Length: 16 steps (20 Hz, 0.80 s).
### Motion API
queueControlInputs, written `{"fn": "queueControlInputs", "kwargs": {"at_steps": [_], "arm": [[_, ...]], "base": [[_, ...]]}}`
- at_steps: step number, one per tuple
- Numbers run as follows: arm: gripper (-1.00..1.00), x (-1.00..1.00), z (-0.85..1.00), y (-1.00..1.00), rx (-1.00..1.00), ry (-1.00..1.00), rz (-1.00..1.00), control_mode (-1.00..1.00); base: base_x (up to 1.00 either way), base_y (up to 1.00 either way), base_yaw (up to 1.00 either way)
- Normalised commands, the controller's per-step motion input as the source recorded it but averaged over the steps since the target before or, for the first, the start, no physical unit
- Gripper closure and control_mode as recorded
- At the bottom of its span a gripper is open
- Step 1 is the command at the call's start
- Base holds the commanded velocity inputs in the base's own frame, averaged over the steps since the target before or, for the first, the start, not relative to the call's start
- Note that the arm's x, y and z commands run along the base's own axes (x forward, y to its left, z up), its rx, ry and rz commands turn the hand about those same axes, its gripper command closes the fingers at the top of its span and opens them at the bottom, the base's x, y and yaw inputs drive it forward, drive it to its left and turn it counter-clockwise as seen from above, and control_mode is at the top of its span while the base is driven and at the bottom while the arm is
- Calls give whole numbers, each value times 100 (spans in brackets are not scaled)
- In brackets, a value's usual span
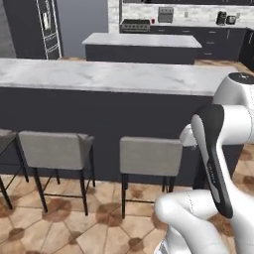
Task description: Four empty soda cans are scattered around the kitchen. Gather all the cans and cluster them next to the stove for recycling.
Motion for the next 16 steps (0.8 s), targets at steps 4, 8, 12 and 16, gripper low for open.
{"fn": "queueControlInputs", "kwargs": {"at_steps": [4,8,12,16], "arm": [[-100,0,0,0,0,0,0,100],[-100,0,0,0,0,0,0,100],[-100,0,0,0,0,0,0,100],[-100,0,0,0,0,0,0,100]], "base": [[0,100,-28],[-2,100,-26],[-12,100,-15],[-10,100,-1]]}}
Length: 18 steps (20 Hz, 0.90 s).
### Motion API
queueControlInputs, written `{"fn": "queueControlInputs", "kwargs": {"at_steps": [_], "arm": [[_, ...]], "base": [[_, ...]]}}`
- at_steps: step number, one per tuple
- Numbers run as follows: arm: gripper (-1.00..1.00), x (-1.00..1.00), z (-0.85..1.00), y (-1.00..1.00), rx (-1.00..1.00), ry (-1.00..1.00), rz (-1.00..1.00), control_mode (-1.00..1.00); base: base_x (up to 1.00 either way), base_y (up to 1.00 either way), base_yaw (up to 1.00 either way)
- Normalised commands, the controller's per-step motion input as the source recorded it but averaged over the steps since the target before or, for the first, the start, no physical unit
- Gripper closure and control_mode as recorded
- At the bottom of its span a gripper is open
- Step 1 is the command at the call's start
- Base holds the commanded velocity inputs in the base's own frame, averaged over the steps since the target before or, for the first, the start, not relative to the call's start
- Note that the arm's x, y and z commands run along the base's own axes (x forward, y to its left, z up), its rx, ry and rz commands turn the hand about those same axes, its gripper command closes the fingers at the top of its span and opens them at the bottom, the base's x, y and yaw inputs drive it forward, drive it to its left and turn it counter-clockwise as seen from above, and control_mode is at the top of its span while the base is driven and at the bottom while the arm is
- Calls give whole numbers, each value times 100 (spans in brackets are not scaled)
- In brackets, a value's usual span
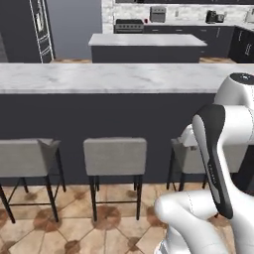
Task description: Four empty soda cans are scattered around the kitchen. Gather all the cans and cluster them next to the stove for recycling.
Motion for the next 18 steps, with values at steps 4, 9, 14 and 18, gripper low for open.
{"fn": "queueControlInputs", "kwargs": {"at_steps": [4,9,14,18], "arm": [[-100,0,0,0,0,0,0,100],[-100,0,0,0,0,0,0,100],[-100,0,0,0,0,0,0,100],[-100,0,0,0,0,0,0,100]], "base": [[-14,100,11],[-1,100,16],[-3,100,11],[0,100,7]]}}
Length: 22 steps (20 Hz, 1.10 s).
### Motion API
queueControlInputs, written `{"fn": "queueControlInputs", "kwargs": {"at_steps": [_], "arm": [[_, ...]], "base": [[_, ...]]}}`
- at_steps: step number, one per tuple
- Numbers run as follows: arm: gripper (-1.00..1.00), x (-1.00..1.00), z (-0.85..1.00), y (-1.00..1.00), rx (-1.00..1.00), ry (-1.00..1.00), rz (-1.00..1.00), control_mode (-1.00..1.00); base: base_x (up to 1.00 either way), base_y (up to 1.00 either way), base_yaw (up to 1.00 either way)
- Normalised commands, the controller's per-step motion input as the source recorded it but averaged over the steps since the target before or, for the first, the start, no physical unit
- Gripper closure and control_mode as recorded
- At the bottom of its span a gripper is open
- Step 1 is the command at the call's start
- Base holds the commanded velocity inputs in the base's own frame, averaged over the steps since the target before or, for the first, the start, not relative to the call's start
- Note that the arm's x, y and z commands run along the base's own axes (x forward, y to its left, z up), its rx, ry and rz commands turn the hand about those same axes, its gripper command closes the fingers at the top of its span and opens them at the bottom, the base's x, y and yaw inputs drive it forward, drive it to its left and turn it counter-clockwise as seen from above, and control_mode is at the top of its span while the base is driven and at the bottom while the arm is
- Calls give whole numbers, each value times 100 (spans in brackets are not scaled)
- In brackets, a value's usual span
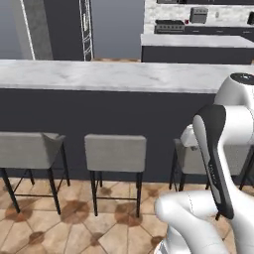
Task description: Four empty soda cans are scattered around the kitchen. Gather all the cans and cluster them next to the stove for recycling.
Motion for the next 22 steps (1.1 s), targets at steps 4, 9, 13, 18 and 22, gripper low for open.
{"fn": "queueControlInputs", "kwargs": {"at_steps": [4,9,13,18,22], "arm": [[-100,0,0,0,0,0,0,100],[-100,0,0,0,0,0,0,100],[-100,0,0,0,0,0,0,100],[-100,0,0,0,0,0,0,100],[-100,0,0,0,0,0,0,100]], "base": [[0,100,4],[0,100,3],[13,100,0],[40,85,-6],[51,72,-14]]}}
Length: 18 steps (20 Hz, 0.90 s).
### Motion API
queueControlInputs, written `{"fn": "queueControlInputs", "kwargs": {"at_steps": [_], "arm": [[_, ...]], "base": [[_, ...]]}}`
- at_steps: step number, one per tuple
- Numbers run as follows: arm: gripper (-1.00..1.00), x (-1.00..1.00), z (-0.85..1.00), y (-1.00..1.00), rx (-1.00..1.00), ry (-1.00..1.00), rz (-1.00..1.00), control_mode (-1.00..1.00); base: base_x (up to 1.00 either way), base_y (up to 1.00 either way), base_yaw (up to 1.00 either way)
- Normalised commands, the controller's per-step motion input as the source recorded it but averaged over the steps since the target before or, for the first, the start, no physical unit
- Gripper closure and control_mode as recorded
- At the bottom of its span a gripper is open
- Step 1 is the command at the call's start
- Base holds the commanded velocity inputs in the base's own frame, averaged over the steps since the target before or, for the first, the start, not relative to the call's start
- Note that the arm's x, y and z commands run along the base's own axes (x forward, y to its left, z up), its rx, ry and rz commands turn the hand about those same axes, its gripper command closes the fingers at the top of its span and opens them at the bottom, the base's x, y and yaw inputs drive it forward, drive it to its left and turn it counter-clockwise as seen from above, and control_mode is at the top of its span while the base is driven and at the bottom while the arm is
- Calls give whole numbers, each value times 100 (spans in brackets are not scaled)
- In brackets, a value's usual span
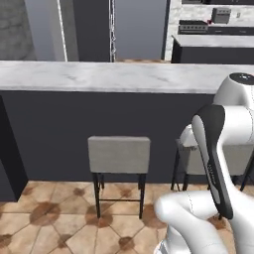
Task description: Four empty soda cans are scattered around the kitchen. Gather all the cans and cluster them next to the stove for recycling.
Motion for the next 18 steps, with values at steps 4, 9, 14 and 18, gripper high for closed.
{"fn": "queueControlInputs", "kwargs": {"at_steps": [4,9,14,18], "arm": [[-100,0,0,0,0,0,0,100],[-100,0,0,0,0,0,0,100],[-100,0,0,0,0,0,0,100],[-100,0,0,0,0,0,0,100]], "base": [[53,68,-20],[49,50,-26],[39,50,-27],[24,67,-20]]}}
